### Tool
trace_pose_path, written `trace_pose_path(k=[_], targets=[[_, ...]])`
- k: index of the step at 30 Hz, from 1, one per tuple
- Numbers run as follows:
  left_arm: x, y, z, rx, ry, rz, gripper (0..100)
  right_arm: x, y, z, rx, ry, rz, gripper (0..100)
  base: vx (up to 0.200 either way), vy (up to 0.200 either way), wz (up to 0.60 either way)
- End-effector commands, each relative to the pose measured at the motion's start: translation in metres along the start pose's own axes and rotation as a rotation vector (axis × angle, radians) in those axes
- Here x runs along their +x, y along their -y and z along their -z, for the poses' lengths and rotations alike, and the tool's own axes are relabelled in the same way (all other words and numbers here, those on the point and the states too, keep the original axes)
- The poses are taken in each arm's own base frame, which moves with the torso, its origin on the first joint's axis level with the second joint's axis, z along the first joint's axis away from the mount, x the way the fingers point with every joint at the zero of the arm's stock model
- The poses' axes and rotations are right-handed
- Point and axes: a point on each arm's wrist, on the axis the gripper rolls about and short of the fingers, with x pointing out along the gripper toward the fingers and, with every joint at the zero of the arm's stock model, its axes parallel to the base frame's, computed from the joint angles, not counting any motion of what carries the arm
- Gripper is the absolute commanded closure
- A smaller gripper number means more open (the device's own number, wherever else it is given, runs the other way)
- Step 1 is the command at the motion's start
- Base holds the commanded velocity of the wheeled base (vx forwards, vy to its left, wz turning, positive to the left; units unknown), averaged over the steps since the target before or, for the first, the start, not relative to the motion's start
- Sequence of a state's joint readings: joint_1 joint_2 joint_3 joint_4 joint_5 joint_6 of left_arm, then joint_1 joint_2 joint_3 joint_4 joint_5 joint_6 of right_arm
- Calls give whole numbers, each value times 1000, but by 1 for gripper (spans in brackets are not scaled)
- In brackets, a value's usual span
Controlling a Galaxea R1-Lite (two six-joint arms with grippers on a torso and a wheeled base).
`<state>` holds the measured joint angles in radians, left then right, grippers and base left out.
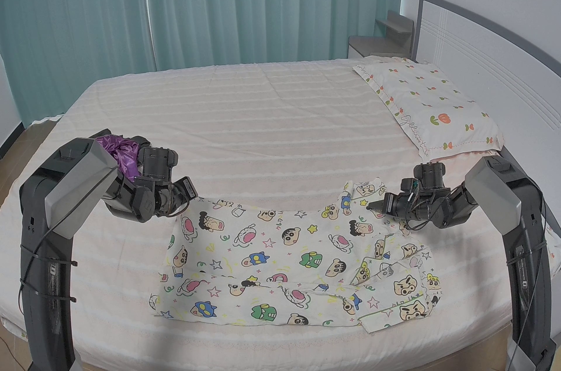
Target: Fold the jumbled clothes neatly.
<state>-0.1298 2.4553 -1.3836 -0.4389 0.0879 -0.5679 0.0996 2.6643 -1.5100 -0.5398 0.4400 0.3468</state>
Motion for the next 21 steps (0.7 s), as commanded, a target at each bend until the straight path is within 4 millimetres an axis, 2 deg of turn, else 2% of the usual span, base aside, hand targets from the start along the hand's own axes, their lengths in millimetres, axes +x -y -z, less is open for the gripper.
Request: trace_pose_path(k=[1, 8, 16, 21], targets=[[-2, 0, 1, 7, -7, -4, 100, -9, -2, -5, -1, 9, -7, 100, 0, 0, 0], [-13, 3, -6, 10, -32, -19, 100, -35, 0, -8, -18, 33, -134, 100, 0, 0, 0], [-23, 6, -16, 0, -9, -10, 100, -45, 0, -9, -27, 65, -152, 100, 0, 0, 0], [-24, 4, -15, -1, -13, -15, 100, -51, -4, -10, -34, 83, -158, 100, 0, 0, 0]])
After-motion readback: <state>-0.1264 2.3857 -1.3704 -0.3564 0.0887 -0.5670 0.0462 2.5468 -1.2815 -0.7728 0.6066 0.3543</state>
